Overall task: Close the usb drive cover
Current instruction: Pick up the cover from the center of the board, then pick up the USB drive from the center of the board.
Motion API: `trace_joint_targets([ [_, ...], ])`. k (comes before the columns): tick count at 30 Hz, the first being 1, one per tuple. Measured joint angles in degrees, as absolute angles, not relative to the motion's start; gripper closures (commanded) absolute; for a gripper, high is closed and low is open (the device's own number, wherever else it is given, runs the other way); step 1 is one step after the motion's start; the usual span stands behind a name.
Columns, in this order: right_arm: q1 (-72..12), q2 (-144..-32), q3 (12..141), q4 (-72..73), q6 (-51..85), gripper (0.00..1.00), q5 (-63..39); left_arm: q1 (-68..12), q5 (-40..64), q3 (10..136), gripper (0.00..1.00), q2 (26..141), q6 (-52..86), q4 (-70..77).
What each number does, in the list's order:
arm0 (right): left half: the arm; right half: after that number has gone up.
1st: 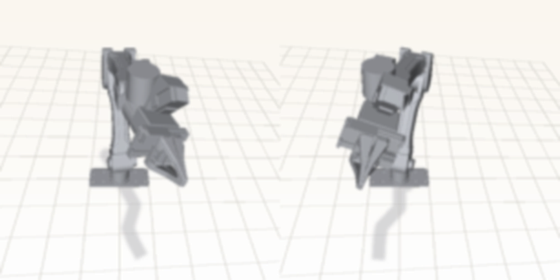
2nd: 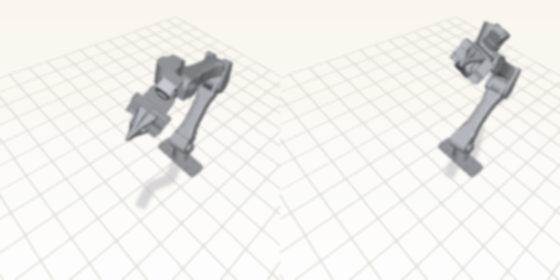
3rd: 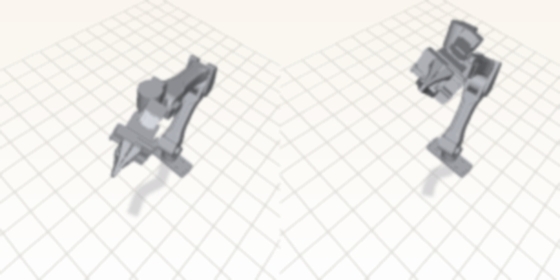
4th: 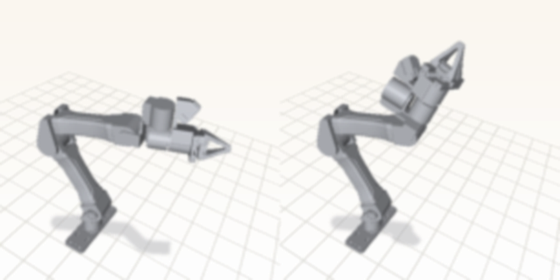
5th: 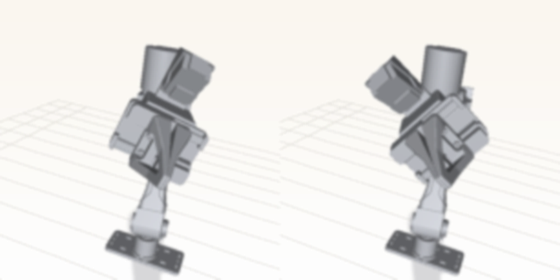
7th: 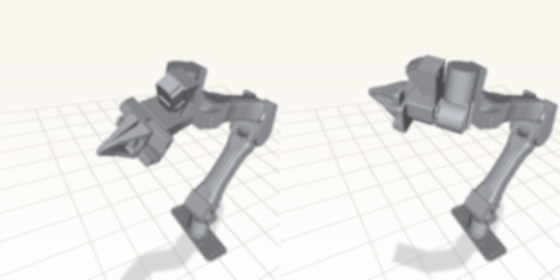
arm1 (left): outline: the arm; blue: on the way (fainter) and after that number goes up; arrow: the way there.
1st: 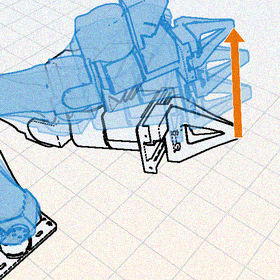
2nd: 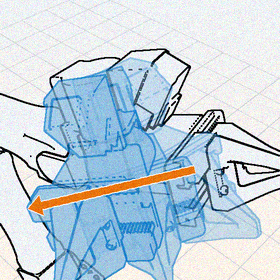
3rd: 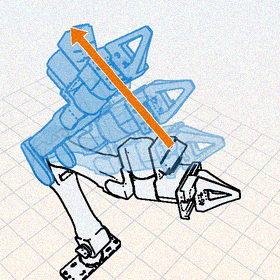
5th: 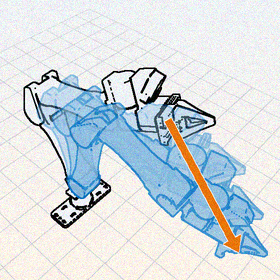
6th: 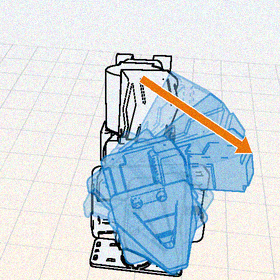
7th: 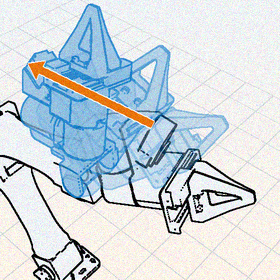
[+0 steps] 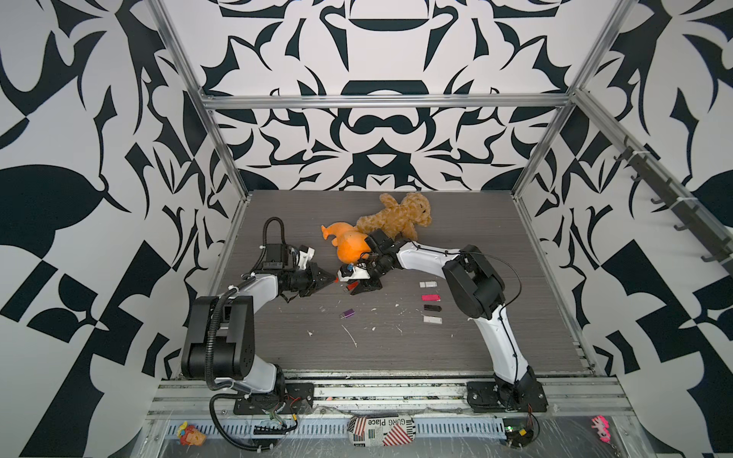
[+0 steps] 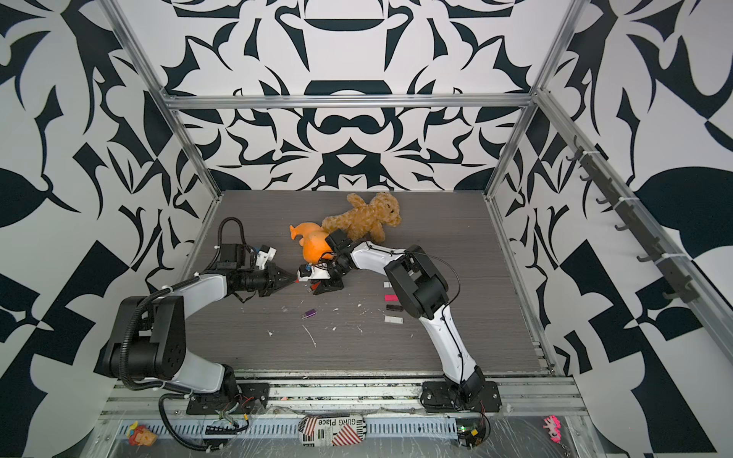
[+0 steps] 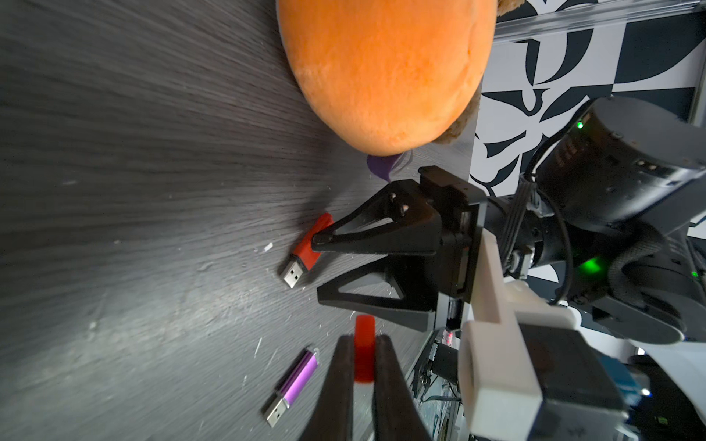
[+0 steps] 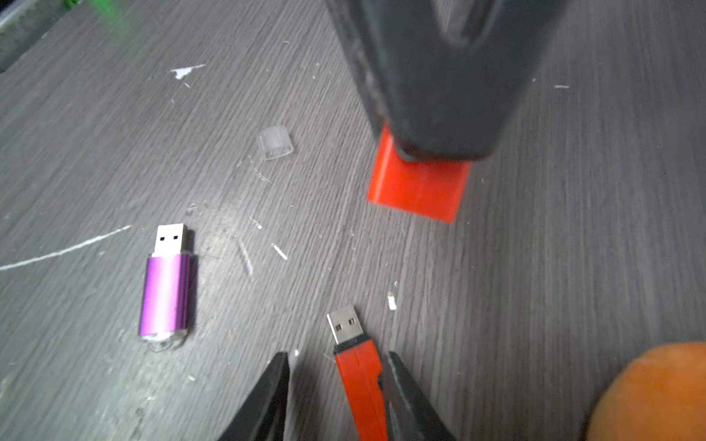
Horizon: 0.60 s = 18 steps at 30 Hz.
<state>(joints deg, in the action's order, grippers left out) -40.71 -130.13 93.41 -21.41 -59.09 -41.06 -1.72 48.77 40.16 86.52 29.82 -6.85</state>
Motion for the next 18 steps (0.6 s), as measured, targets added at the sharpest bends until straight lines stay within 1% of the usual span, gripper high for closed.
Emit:
trace_joint_targets([
  [18, -40.58, -130.56, 94.63, -20.51, -59.09, 0.57, -40.53, -1.72, 48.58, 40.1, 0.98, 84.9, 29.95, -7.11],
])
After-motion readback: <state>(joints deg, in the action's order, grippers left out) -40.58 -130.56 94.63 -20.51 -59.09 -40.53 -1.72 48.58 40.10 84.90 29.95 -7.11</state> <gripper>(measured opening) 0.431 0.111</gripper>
